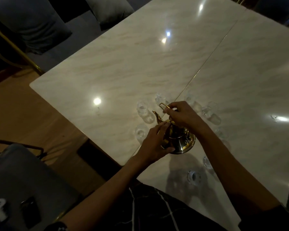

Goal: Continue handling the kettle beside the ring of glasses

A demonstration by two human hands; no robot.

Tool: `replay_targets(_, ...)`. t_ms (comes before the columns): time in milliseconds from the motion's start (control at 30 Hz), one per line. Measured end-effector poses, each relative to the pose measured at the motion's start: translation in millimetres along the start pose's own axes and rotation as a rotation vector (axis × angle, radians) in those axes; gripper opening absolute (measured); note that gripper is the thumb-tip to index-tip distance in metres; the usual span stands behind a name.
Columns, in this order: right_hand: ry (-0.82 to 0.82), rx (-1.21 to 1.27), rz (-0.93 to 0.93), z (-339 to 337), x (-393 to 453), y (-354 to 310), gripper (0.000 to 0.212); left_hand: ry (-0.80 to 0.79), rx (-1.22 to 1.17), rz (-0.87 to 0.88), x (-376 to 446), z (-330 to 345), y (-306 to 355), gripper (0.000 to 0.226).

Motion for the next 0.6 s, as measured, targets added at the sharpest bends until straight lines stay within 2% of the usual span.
replay_targets(267, -0.106, -0.027, -0.045, 12.0, -25.9, 19.1, 0.024, 0.050, -0.014, -0.064, -38.1, 28.8, 13.6, 0.100)
replay_targets(600, -0.143, -0.064, -0.049, 27.7, -33.9, 7.8, 0.023, 0.083, -0.035, -0.092, -55.4, 21.2, 20.4, 0.100)
Point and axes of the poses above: each hand's wrist, its own x-axis towards the middle knuckle, its own z-axis out of the palm, y = z × x, the point moved 5 cm from there along x, towards the middle knuckle, and after that the axes turned 9 degrees about x, right-handed, at the moved point
